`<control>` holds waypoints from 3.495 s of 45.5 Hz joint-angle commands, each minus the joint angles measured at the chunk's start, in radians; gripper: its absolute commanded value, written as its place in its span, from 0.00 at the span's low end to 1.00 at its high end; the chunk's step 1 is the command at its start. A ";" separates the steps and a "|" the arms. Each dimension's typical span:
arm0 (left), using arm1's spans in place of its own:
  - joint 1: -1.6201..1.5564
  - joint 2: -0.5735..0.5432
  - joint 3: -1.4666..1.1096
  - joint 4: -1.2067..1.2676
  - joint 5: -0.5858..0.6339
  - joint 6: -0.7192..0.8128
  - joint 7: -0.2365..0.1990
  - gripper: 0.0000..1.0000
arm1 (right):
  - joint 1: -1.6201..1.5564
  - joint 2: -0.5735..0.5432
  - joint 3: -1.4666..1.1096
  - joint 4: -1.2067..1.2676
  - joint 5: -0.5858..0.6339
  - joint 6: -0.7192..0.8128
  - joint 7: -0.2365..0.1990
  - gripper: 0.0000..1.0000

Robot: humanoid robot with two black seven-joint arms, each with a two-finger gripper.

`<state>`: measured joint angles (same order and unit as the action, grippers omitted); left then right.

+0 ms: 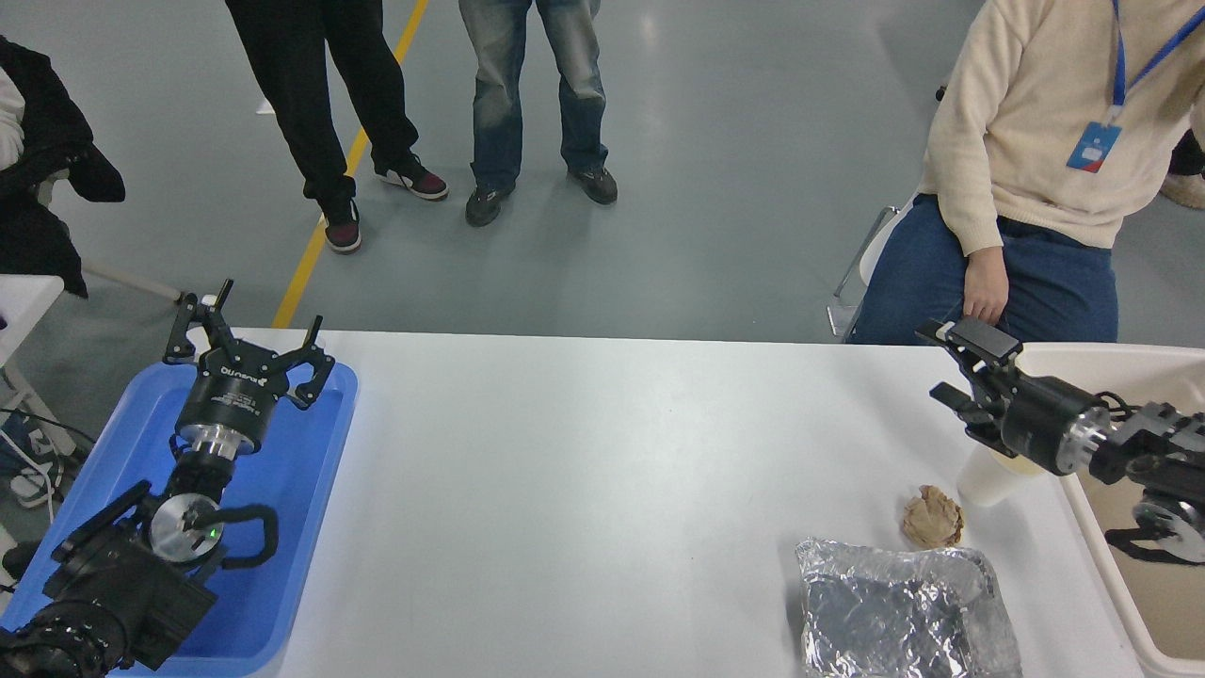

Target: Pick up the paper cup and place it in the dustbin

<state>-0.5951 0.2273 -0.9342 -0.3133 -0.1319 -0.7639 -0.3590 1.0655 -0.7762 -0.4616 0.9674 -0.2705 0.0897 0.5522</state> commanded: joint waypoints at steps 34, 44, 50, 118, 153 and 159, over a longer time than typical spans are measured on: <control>0.001 0.003 0.000 0.000 0.000 0.000 0.000 1.00 | 0.971 0.344 -1.003 0.392 -0.173 0.696 -0.006 1.00; 0.001 0.003 0.000 0.000 0.000 0.002 -0.001 1.00 | 1.113 0.387 -0.963 0.418 -0.277 0.696 -0.017 1.00; 0.001 0.003 0.000 0.000 0.000 0.000 -0.001 1.00 | 1.254 0.385 -0.957 0.467 -0.274 0.696 -0.015 1.00; 0.001 0.001 0.000 0.000 0.000 0.000 0.000 1.00 | 1.237 0.347 -1.075 0.430 -0.092 0.696 -0.241 0.93; 0.000 0.000 0.000 0.000 0.000 0.000 0.000 1.00 | 0.539 0.245 -0.902 0.024 -0.072 0.219 -0.241 1.00; 0.000 0.000 0.000 0.000 0.000 0.000 0.000 1.00 | 0.440 0.247 -0.884 -0.024 -0.067 0.133 -0.241 1.00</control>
<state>-0.5952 0.2273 -0.9342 -0.3134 -0.1315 -0.7640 -0.3589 1.6934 -0.5284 -1.3961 1.0575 -0.3426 0.3273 0.3119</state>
